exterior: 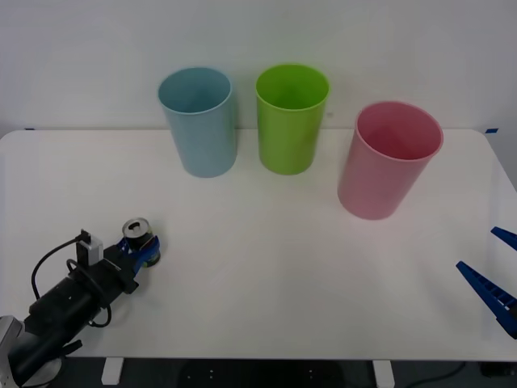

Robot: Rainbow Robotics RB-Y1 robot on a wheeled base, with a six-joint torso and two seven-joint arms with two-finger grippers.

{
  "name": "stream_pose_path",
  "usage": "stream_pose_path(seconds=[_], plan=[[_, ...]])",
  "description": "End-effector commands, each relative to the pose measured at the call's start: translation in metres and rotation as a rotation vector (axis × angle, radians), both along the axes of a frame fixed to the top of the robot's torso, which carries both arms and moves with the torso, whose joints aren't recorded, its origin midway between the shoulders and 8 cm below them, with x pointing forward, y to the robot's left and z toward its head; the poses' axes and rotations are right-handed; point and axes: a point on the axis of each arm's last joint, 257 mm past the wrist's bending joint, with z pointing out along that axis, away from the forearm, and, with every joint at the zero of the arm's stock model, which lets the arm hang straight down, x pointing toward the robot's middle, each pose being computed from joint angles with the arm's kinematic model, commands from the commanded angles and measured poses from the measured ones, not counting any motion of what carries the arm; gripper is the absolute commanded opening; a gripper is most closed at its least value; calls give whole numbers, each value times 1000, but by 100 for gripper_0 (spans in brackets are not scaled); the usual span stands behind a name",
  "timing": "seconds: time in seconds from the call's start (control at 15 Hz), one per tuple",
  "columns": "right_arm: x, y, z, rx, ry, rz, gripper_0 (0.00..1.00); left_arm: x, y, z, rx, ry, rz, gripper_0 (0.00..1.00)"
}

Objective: Grasp the object on the table and drop it into the matching bin: aluminum can to the light blue bin, PET bottle to the pink bin.

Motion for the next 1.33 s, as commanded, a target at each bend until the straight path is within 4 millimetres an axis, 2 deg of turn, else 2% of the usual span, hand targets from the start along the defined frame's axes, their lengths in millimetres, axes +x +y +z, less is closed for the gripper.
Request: stream_pose_path(seconds=[0.07,0.13,0.4,0.87,1.2,1.33], plan=[[0,0,0,0,0,0,100,4,5,15,-15,-28,10,0],[0,0,0,0,0,0,100,6,6,20,-18,-36,13,0],[0,0,0,0,0,0,100,13,11,59,-71,-97,19,0],[0,0,0,0,0,0,100,23,19,146,-195,-178,13,0],[0,0,0,0,0,0,100,34,12,205,-233,-204,10,0],[0,0,0,0,0,0,100,44,9,223,-233,-225,9,0]])
